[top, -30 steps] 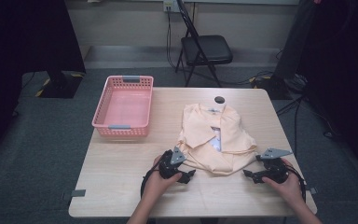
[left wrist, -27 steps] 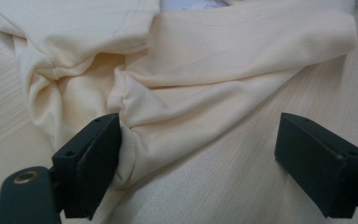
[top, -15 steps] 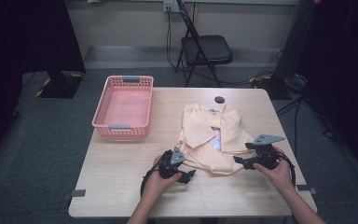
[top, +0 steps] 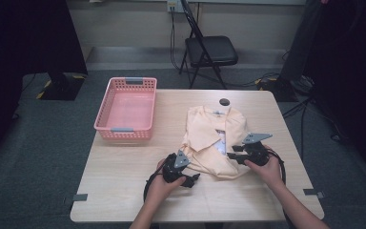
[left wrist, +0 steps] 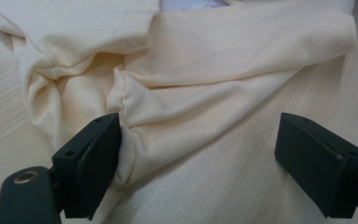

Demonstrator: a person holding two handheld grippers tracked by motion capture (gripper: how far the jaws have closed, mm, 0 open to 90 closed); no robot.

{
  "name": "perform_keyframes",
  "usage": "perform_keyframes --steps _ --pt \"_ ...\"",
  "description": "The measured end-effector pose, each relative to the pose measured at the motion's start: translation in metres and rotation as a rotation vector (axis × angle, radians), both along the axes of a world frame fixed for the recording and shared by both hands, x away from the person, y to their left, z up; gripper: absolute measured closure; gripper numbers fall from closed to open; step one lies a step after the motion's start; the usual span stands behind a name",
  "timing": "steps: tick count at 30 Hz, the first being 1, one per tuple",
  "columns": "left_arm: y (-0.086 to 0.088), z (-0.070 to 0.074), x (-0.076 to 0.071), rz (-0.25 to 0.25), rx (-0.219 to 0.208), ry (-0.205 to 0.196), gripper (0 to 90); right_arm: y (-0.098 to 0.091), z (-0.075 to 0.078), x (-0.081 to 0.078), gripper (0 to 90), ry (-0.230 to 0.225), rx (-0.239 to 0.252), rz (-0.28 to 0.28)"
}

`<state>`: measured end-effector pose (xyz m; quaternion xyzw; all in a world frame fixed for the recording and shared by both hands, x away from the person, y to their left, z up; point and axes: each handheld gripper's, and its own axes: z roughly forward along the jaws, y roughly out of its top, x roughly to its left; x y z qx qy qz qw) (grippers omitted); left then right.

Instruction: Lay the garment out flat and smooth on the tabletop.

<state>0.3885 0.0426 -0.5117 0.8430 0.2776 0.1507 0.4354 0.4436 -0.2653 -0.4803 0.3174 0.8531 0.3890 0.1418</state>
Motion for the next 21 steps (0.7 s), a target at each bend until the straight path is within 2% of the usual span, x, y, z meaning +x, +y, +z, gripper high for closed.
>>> perform_keyframes --steps 4,7,8,9,13,18,21 --pt "0.000 0.000 0.000 0.000 0.000 0.000 14.7 0.006 -0.007 0.001 63.3 0.001 -0.023 0.004" --pt "0.000 0.000 0.000 0.000 -0.001 0.001 14.7 0.005 -0.008 0.002 74.6 -0.017 -0.027 0.004" --pt "0.000 0.000 0.000 0.000 -0.001 0.001 14.7 0.004 -0.007 0.002 82.2 -0.025 -0.032 -0.004" --pt "0.000 0.000 0.000 0.000 -0.001 0.001 14.7 0.004 -0.007 0.002 82.2 -0.025 -0.032 -0.004" --pt "0.000 0.000 0.000 0.000 -0.001 0.002 14.7 0.001 -0.002 0.003 86.8 -0.025 0.001 0.001" --pt "0.000 0.000 0.000 -0.001 0.001 0.001 14.7 -0.006 0.006 0.004 87.5 -0.018 0.050 -0.003" --pt "0.000 0.000 0.000 -0.001 -0.001 0.001 14.7 -0.013 0.012 0.006 87.7 0.002 0.087 -0.008"
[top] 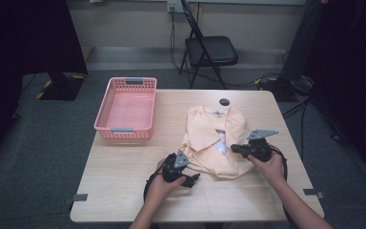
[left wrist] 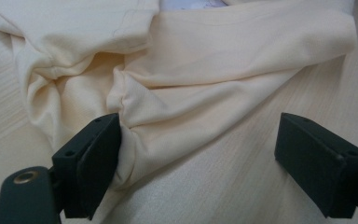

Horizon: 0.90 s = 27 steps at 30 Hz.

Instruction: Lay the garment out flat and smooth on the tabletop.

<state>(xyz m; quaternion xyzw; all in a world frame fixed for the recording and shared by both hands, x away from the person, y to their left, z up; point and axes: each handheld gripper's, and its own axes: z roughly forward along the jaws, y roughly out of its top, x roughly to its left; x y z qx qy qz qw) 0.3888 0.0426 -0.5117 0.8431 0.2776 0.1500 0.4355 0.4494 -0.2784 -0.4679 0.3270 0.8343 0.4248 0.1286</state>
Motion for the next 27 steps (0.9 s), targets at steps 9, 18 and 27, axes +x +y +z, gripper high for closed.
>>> perform_keyframes --steps 9,18,27 --pt "0.000 0.000 0.000 0.000 0.000 0.000 14.7 -0.020 0.022 0.005 88.0 -0.011 0.058 -0.028" --pt "0.000 0.000 0.000 0.000 0.000 0.000 14.7 -0.039 0.038 0.012 88.0 -0.027 0.076 -0.066" --pt "0.000 0.000 0.000 0.000 0.001 0.000 14.7 -0.054 0.047 0.018 88.0 -0.035 0.082 -0.102"
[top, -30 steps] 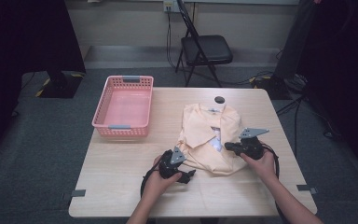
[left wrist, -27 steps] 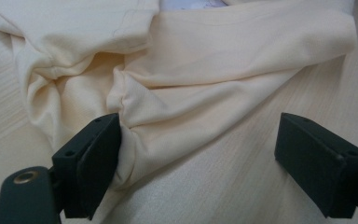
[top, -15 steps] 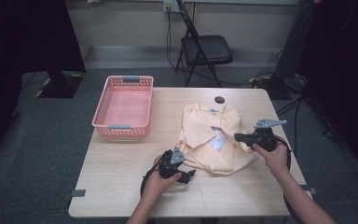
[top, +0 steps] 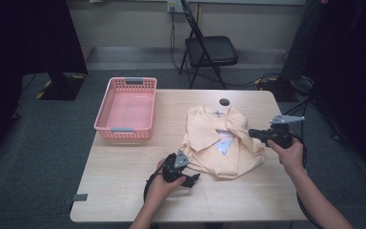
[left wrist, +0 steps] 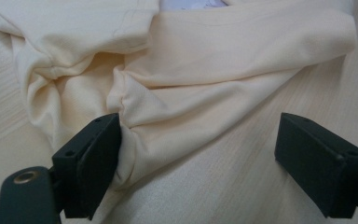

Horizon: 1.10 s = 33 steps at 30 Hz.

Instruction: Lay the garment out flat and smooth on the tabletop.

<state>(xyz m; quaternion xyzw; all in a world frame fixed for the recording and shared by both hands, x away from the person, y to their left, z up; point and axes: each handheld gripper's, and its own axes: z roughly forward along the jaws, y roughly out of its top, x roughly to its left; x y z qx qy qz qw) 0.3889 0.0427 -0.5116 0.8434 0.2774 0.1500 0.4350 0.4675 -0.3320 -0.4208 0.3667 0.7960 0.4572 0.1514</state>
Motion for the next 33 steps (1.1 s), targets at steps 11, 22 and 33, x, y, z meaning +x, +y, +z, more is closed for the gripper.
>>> perform_keyframes --steps 11,22,33 --pt "0.000 0.000 0.000 -0.001 -0.002 0.002 14.7 -0.023 0.007 0.007 88.1 -0.013 0.037 -0.057" --pt "0.000 0.000 0.000 -0.001 -0.002 0.002 14.7 -0.043 0.011 0.014 88.1 -0.016 0.057 -0.111" --pt "0.000 0.000 0.000 -0.004 -0.002 0.003 14.7 -0.078 0.011 0.035 88.0 -0.014 0.059 -0.235"
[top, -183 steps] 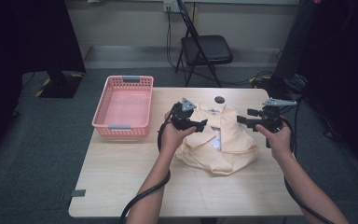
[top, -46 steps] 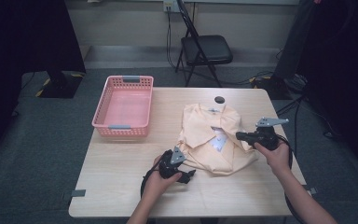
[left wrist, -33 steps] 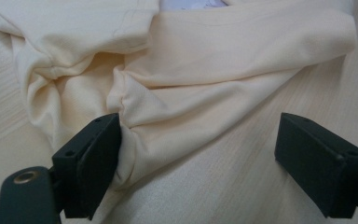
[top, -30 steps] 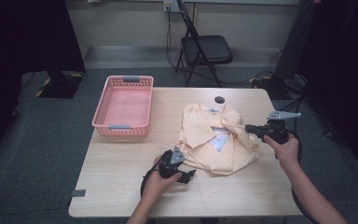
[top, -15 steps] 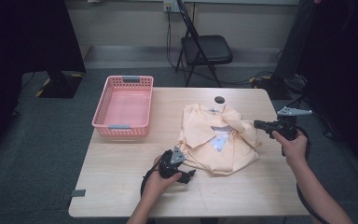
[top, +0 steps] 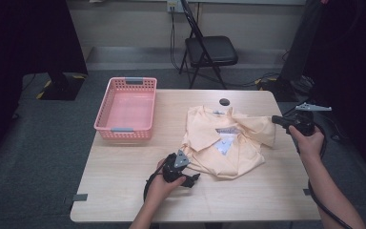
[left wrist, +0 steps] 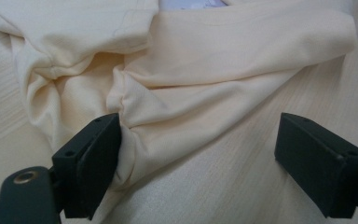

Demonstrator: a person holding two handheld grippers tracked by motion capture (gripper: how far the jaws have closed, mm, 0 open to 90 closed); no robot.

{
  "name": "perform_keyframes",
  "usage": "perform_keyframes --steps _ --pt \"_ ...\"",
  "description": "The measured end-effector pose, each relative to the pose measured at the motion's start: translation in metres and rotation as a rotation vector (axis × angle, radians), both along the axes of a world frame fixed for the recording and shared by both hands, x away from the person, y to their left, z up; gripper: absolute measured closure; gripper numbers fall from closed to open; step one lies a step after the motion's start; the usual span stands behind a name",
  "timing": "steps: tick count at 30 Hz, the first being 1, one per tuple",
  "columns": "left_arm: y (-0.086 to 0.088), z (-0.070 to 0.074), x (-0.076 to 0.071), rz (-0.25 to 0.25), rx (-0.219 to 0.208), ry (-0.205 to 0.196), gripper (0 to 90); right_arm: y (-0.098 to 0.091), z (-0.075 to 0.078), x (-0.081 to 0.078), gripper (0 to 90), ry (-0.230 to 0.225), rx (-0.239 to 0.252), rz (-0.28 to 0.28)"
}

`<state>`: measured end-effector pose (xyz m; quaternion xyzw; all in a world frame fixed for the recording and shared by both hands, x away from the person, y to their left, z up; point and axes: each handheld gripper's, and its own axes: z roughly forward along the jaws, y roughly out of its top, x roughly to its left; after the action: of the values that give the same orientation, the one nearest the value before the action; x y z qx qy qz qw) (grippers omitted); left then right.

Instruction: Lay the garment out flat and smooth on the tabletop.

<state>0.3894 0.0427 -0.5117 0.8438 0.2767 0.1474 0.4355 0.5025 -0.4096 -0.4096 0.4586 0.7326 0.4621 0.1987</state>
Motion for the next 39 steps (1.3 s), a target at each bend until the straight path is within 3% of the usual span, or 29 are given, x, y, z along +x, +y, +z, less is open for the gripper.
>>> perform_keyframes --steps 6,7,9,14,19,24,30,39 --pt "0.000 0.000 0.000 0.000 -0.001 0.001 14.7 -0.023 -0.007 0.007 87.3 -0.009 0.010 -0.124" --pt "0.000 0.000 0.000 -0.001 -0.001 0.001 14.7 -0.025 -0.008 0.007 81.6 -0.007 0.030 -0.127" --pt "0.000 0.000 0.000 -0.001 -0.002 0.002 14.6 -0.022 -0.008 0.004 76.5 -0.016 0.016 -0.126" --pt "0.000 0.000 0.000 -0.001 -0.001 0.001 14.7 0.005 -0.007 -0.008 52.5 -0.027 0.015 -0.024" --pt "0.000 0.000 0.000 -0.001 -0.001 0.001 14.7 0.038 -0.011 -0.023 34.9 -0.027 0.006 0.066" --pt "0.000 0.000 0.000 -0.001 -0.001 0.001 14.6 0.063 -0.021 -0.040 22.8 -0.021 -0.005 0.121" --pt "0.000 0.000 0.000 -0.002 -0.001 0.001 14.7 0.078 -0.035 -0.058 19.5 0.006 -0.028 0.152" --pt "0.000 0.000 0.000 -0.001 -0.001 0.001 14.7 0.081 -0.056 -0.081 16.1 0.047 -0.083 0.194"
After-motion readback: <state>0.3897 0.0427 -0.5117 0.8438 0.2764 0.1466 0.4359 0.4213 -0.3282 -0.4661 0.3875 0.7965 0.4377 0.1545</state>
